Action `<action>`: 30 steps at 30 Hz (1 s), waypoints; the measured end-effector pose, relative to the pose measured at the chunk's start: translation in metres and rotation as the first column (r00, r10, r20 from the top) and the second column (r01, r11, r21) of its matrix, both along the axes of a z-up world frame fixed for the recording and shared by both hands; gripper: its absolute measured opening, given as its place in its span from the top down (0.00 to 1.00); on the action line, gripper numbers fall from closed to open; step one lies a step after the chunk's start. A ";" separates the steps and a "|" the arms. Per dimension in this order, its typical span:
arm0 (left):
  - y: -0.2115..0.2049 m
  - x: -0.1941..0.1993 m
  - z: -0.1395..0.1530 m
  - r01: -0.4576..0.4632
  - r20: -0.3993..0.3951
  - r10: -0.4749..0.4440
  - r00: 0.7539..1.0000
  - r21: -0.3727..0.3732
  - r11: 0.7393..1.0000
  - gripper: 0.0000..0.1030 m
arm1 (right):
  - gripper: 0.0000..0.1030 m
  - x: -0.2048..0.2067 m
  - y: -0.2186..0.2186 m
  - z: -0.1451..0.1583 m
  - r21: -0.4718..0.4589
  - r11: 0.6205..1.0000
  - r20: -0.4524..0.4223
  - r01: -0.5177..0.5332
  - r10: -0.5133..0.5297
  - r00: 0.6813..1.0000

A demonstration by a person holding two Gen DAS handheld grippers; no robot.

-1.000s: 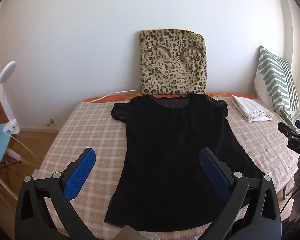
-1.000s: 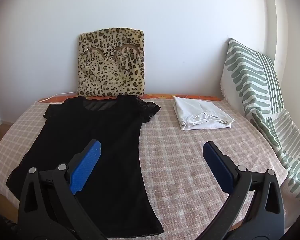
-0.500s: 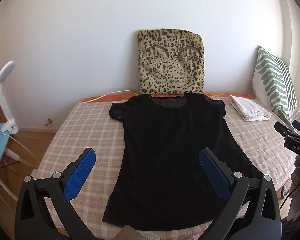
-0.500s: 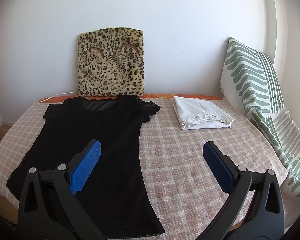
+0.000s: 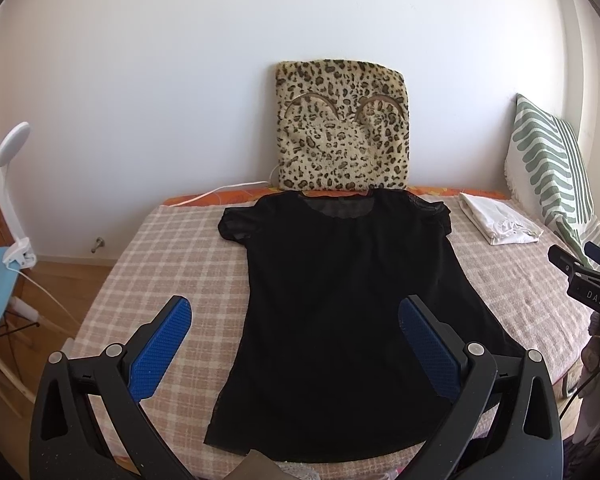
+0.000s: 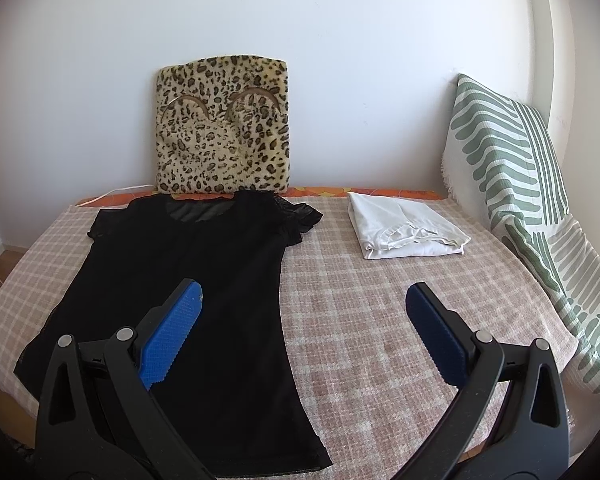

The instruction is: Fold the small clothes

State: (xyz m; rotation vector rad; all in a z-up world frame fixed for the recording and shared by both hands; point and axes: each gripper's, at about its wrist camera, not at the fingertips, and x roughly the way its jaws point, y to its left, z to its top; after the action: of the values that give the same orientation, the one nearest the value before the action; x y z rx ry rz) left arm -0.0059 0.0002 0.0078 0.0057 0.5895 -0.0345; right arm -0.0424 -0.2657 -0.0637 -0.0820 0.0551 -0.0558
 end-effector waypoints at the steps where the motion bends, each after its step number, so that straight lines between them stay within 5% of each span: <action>1: 0.000 0.000 0.000 -0.001 0.001 0.001 1.000 0.000 1.000 0.00 | 0.00 0.000 0.000 0.000 0.001 1.000 0.000 0.000 0.000 1.000; 30: 0.000 -0.001 -0.001 -0.002 0.002 0.002 1.000 -0.002 1.000 0.00 | 0.00 0.002 0.000 -0.001 0.004 1.000 -0.001 0.001 -0.001 1.000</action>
State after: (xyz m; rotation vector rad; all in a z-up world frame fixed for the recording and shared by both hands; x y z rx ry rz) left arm -0.0071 0.0002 0.0073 0.0030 0.5873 -0.0328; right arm -0.0406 -0.2656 -0.0652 -0.0777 0.0558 -0.0567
